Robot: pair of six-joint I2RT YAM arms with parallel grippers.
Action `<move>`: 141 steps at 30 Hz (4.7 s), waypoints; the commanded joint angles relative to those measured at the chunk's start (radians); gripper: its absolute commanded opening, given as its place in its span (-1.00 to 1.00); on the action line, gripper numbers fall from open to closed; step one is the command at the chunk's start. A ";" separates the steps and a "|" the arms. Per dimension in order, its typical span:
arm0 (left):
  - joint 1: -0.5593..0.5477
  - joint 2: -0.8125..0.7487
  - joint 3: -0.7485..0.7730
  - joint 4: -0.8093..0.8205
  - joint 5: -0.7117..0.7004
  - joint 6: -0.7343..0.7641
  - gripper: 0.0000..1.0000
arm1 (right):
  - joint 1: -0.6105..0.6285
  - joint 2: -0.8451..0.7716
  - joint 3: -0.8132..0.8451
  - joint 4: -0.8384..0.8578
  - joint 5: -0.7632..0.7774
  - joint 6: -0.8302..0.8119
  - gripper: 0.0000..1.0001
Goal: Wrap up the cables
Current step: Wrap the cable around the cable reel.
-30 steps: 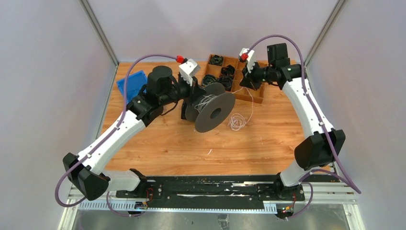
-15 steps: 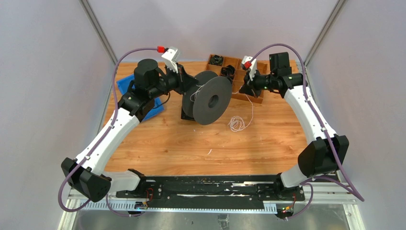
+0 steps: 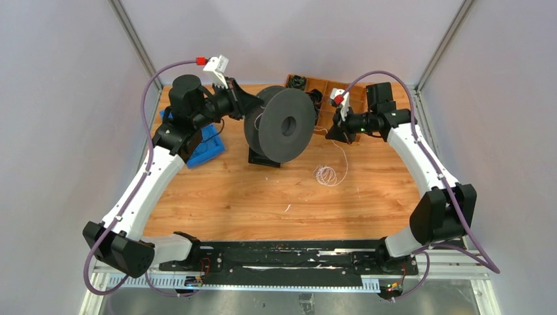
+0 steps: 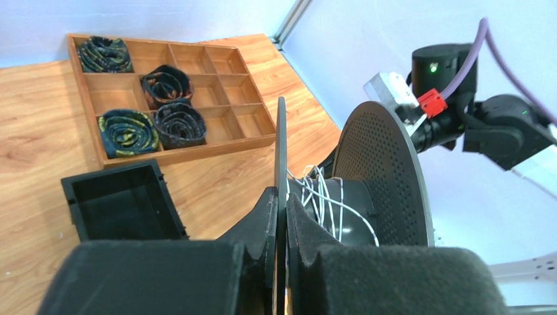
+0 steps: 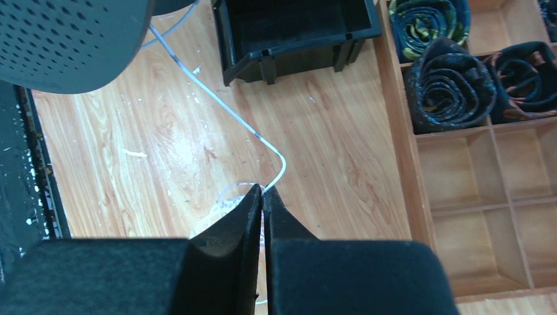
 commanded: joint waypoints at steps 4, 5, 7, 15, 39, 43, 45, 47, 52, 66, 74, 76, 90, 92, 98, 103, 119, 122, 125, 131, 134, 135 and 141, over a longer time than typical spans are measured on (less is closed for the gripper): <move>0.045 -0.027 0.033 0.131 0.061 -0.163 -0.99 | -0.014 -0.040 -0.096 0.081 -0.092 0.062 -0.93; 0.050 -0.026 0.033 0.134 0.063 -0.176 -0.99 | -0.011 -0.044 -0.109 0.096 -0.094 0.075 -0.93; 0.058 -0.025 0.033 0.141 0.069 -0.199 -0.99 | -0.007 -0.053 -0.145 0.138 -0.100 0.106 -0.93; 0.065 -0.024 0.017 0.187 0.097 -0.285 -0.99 | 0.018 -0.109 -0.344 0.537 -0.139 0.352 -0.99; 0.080 -0.030 -0.014 0.230 0.121 -0.356 -0.99 | 0.086 -0.061 -0.423 0.732 -0.072 0.567 -0.26; 0.087 -0.032 -0.014 0.237 0.128 -0.365 -0.99 | 0.086 -0.063 -0.442 0.733 -0.014 0.515 -0.20; 0.089 -0.033 -0.015 0.244 0.133 -0.374 -0.99 | 0.087 -0.063 -0.448 0.733 -0.006 0.486 -0.19; 0.092 -0.033 -0.019 0.257 0.141 -0.388 -0.99 | 0.087 -0.055 -0.452 0.736 -0.010 0.478 -0.17; 0.102 -0.034 -0.022 0.281 0.157 -0.416 -0.99 | 0.087 -0.017 -0.454 0.754 0.015 0.468 -0.14; 0.121 -0.036 -0.033 0.292 0.155 -0.423 -0.99 | 0.086 -0.066 -0.456 0.721 0.001 0.388 -0.13; 0.121 -0.026 -0.030 0.294 0.160 -0.428 -0.99 | 0.087 -0.188 -0.442 0.607 0.077 0.374 -0.04; 0.121 -0.025 -0.032 0.299 0.160 -0.433 -0.99 | 0.087 -0.165 -0.422 0.602 0.111 0.375 0.03; 0.121 -0.039 -0.045 0.316 0.162 -0.442 -0.99 | 0.093 0.101 -0.364 0.824 0.065 0.476 0.35; 0.121 -0.039 -0.045 0.320 0.163 -0.446 -0.99 | 0.094 0.127 -0.382 0.884 0.051 0.504 0.30; 0.127 -0.037 -0.044 0.325 0.162 -0.464 -0.99 | 0.112 0.171 -0.421 0.965 -0.008 0.567 -0.17; 0.204 -0.034 -0.065 0.370 0.172 -0.567 -0.99 | 0.140 0.143 -0.504 1.054 -0.016 0.655 -0.66; 0.303 0.002 0.029 -0.035 -0.133 -0.426 -0.99 | 0.550 -0.086 -0.483 0.701 0.217 0.541 -0.99; 0.303 0.014 0.064 -0.068 -0.186 -0.402 -0.99 | 0.619 -0.095 -0.444 0.597 0.188 0.464 -0.99; 0.303 0.027 0.105 -0.101 -0.242 -0.364 -0.99 | 0.684 -0.105 -0.386 0.474 0.158 0.375 -0.99; 0.303 0.034 0.179 -0.147 -0.352 -0.258 -0.99 | 0.788 -0.121 -0.216 0.203 0.058 0.248 -0.99; 0.298 0.030 0.189 -0.153 -0.392 -0.206 -0.99 | 0.822 -0.122 -0.106 0.089 0.018 0.206 -0.99; 0.294 0.029 0.192 -0.153 -0.409 -0.187 -0.99 | 0.833 -0.120 -0.073 0.052 0.005 0.196 -0.99; 0.215 0.031 0.212 -0.160 -0.525 -0.051 -0.99 | 0.906 -0.092 0.116 -0.098 0.000 0.163 -0.99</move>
